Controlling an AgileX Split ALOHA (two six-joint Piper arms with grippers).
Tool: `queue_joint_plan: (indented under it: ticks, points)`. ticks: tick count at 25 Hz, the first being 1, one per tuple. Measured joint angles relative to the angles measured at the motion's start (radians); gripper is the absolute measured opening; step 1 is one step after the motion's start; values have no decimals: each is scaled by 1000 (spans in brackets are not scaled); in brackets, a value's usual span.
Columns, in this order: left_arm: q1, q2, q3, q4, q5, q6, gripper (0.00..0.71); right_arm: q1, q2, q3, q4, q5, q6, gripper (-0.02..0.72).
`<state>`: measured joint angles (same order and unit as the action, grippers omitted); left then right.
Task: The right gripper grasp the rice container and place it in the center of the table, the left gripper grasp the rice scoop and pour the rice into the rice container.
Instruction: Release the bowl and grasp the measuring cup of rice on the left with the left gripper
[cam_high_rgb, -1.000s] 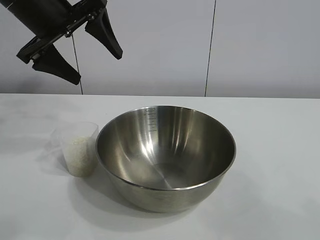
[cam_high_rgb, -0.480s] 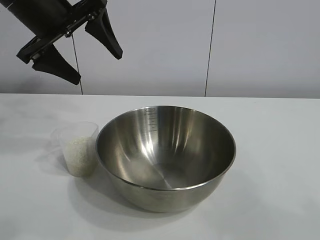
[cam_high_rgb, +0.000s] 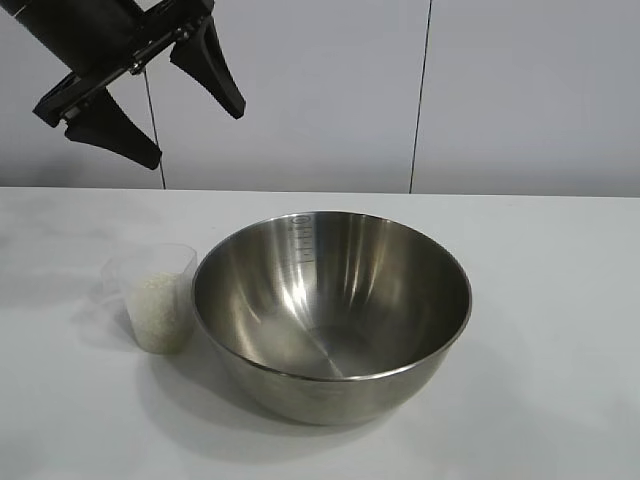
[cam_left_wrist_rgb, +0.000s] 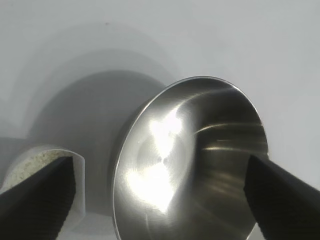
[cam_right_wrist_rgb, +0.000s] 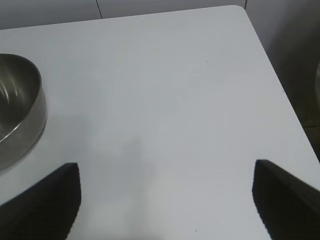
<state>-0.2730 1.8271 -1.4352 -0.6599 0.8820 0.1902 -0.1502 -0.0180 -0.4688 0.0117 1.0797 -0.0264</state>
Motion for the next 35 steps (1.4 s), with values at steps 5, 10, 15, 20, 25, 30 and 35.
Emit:
queue_joint_plan:
  ticks: [5,10,15,20,25,30,35]
  points:
    - [0,0,0,-1,-35,-8,659,0,0,0,0,0,0,639]
    - [0,0,0,-3,-35,-39,659,0,0,0,0,0,0,639]
    - [10,-3,-10,1,-62,-43,659,0,0,0,1,0,0,639]
    - [-10,-117,38,271,-299,-79,619,0,0,0,1,0,0,639]
    - [-115,-282,234,766,-624,-207,603,0,0,0,1,0,0,639]
    - [-135,-344,539,986,-1009,-341,603,0,0,0,1,2,0,639]
    - [-112,-348,809,895,-1420,-311,602,0,0,0,1,2,0,639]
